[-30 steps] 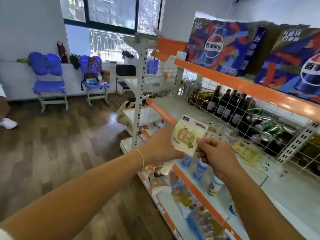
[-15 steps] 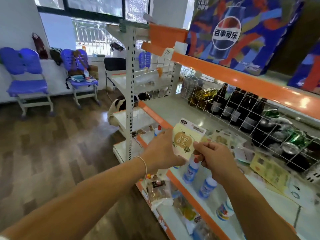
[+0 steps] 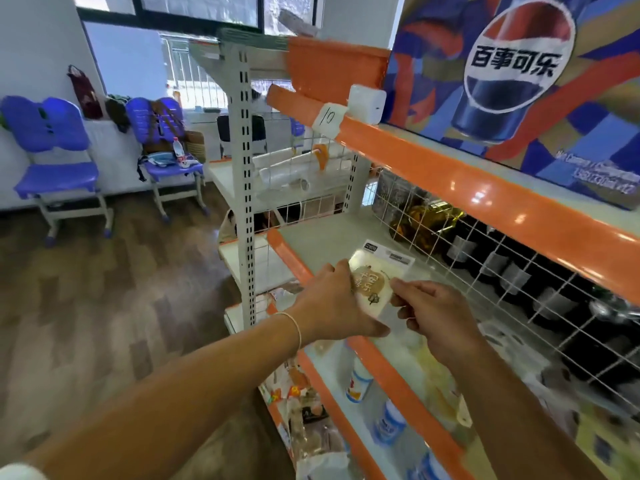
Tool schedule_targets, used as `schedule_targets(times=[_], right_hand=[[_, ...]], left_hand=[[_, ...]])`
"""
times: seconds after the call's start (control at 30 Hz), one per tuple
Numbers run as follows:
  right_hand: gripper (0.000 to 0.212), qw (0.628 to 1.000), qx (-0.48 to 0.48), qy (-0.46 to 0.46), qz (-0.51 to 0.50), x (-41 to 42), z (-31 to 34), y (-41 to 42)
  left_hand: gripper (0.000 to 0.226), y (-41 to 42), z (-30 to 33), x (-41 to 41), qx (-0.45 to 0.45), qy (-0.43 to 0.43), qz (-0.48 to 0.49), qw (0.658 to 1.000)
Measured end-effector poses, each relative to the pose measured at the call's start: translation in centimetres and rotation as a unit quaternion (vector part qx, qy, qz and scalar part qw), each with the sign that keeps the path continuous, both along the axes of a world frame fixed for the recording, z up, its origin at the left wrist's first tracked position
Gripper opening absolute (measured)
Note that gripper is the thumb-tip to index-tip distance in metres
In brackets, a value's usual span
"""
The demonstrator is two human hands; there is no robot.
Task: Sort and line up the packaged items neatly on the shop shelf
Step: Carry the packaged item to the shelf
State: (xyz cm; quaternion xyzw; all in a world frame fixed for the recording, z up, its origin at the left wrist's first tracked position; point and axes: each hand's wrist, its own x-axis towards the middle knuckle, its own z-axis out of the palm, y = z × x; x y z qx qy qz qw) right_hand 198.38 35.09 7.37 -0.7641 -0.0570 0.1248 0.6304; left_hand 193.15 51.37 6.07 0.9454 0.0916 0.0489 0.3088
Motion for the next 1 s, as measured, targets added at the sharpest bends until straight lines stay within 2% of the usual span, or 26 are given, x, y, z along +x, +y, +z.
schedule_targets(times=[0.23, 0.47, 0.77, 1.0], right_hand=[[0.025, 0.999, -0.005, 0.026, -0.018, 5.4, -1.7, 1.2], [0.025, 0.993, -0.008, 0.077, -0.086, 9.0, -5.1, 1.2], [0.01, 0.976, -0.065, 0.125, -0.167, 11.5, -8.0, 4.6], [0.01, 0.962, -0.117, 0.139, -0.204, 11.4, -11.1, 7.3]], left_hand=[[0.076, 1.0, -1.9, 6.4, -0.005, 0.034, 0.004, 0.999], [0.085, 3.5, -4.4, 12.6, -0.015, 0.051, -0.02, 0.998], [0.083, 8.2, -6.5, 19.3, -0.013, 0.106, -0.073, 0.992], [0.103, 9.7, -9.1, 22.3, 0.056, 0.137, -0.149, 0.978]])
